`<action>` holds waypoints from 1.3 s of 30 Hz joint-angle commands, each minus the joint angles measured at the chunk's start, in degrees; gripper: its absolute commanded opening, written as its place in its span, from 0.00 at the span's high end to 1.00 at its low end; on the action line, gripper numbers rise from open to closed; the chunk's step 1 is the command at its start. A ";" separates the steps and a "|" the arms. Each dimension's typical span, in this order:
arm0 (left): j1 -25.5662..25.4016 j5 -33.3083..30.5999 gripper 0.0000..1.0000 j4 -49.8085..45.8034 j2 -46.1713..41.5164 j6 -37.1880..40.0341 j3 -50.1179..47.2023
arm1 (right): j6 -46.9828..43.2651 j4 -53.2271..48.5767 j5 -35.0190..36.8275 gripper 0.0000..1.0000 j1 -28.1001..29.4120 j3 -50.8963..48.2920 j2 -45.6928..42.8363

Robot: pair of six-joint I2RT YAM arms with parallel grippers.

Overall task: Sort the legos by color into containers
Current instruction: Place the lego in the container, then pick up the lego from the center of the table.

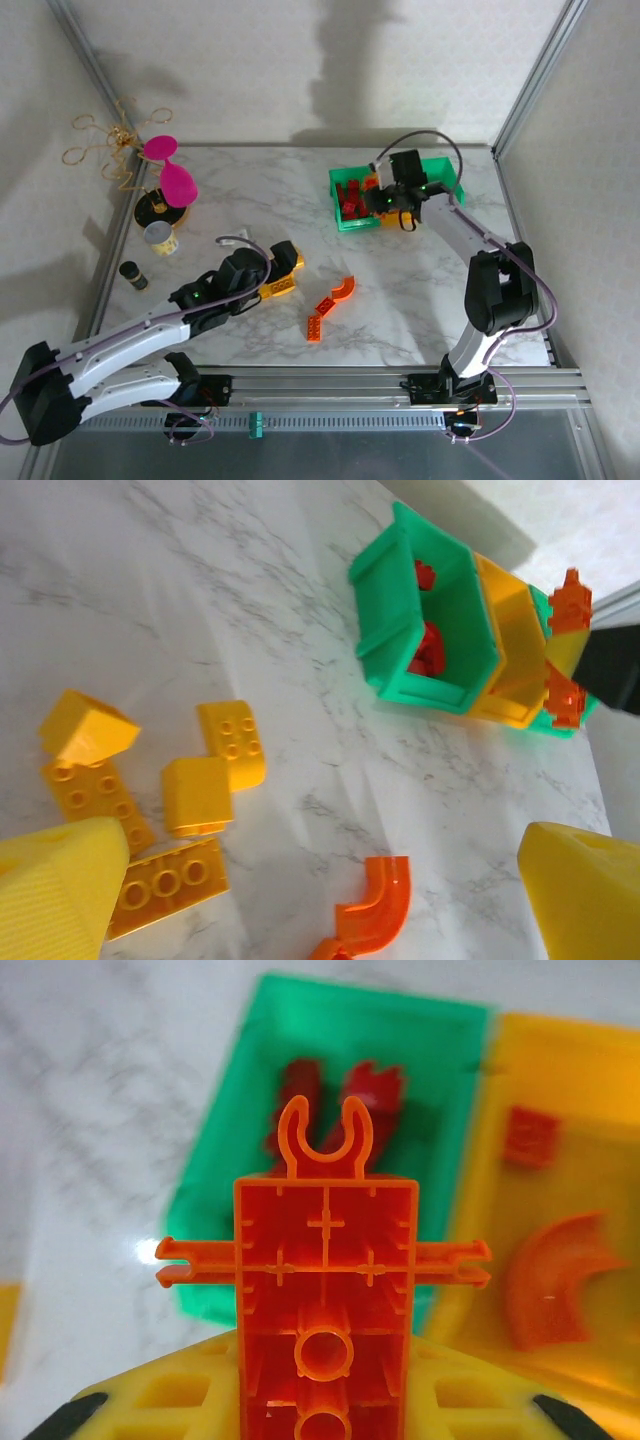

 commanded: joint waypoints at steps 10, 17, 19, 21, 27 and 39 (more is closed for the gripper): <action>0.64 4.43 0.00 7.52 11.37 5.02 8.46 | 2.79 2.92 12.20 0.71 -6.08 14.97 15.73; 0.77 4.89 0.00 7.57 11.93 5.15 9.55 | 3.13 2.90 12.69 0.47 -6.22 17.74 16.55; 0.73 4.78 0.00 7.52 11.30 5.02 9.25 | 3.55 3.58 11.36 0.43 -6.13 16.43 14.95; 0.75 4.42 0.00 7.24 10.43 5.02 8.96 | 4.29 3.28 9.98 0.41 -6.11 15.03 12.72; 0.78 2.80 0.00 5.42 5.97 4.80 7.17 | 8.45 8.49 7.33 0.37 -4.17 1.78 1.58; 0.85 -0.03 0.00 1.16 -3.47 1.14 -1.98 | 25.95 5.75 13.05 0.27 7.19 -19.49 -14.76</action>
